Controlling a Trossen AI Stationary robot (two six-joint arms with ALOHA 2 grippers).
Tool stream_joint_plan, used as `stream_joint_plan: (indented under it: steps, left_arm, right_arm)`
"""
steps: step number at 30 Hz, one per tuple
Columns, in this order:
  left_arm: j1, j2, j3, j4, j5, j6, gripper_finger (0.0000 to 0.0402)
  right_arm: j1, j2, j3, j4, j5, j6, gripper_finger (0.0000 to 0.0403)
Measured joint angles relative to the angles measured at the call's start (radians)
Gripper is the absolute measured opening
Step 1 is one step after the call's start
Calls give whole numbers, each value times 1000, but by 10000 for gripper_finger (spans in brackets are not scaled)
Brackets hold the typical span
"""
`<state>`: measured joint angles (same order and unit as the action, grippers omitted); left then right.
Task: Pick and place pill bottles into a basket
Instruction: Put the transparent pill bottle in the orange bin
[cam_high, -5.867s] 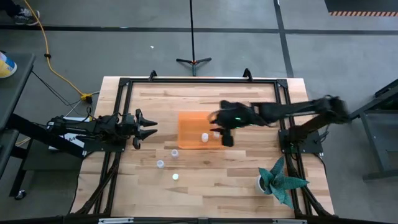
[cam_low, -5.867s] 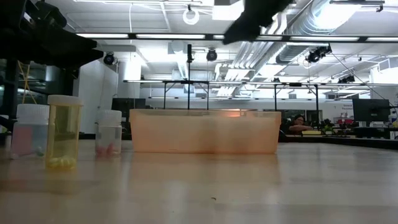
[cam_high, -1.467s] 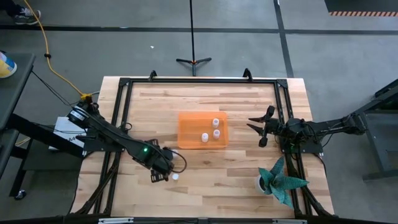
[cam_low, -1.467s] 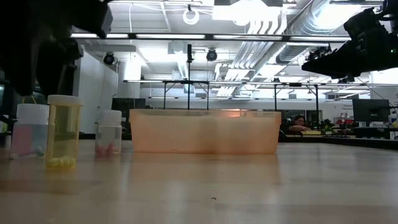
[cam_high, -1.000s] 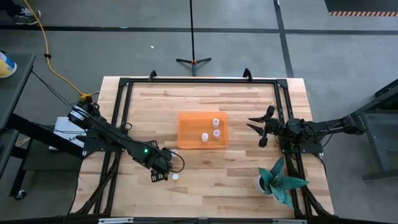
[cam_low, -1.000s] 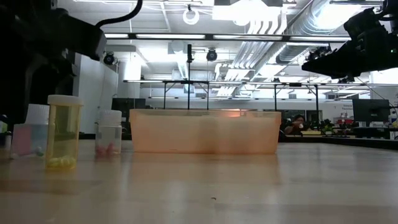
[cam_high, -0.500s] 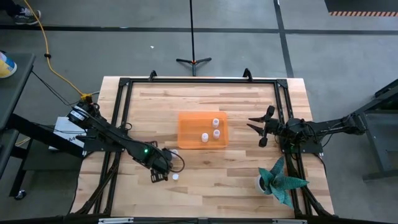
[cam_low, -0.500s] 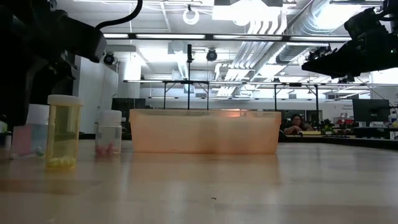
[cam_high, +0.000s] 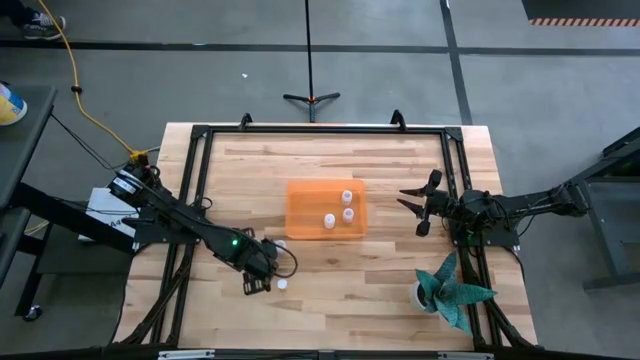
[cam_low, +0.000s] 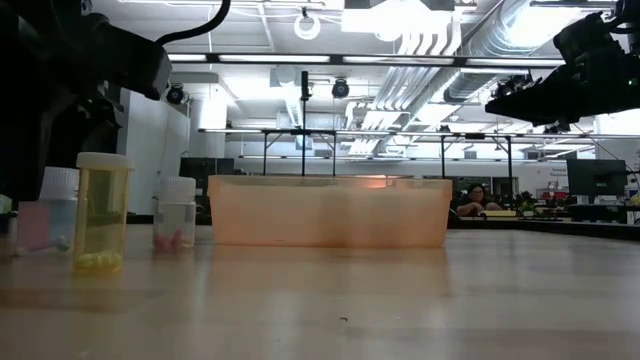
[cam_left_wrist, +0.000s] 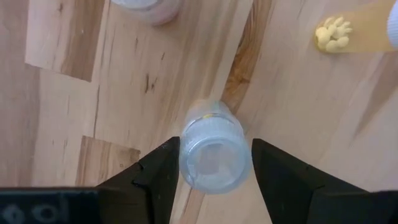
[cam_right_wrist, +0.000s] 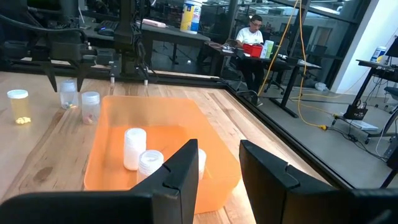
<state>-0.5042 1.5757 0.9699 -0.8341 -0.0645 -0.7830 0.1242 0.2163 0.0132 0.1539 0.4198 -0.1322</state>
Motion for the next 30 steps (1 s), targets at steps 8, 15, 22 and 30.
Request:
stream_joint_plan:
  steps: [8, 15, 22, 30]
  left_arm:
    - [0, 0, 0, 0, -11, 0, 228]
    - [0, 0, 2, 0, -20, 13, 170]
    - [1, -1, 60, -46, 8, 33, 170]
    - [28, -3, 335, -320, -116, 107, 178]
  right_arm:
    - [0, 0, 0, 0, 0, 0, 108]
    - [0, 0, 0, 0, 0, 0, 108]
    - [0, 0, 0, 0, -4, 0, 108]
    - [0, 0, 0, 0, -4, -1, 108]
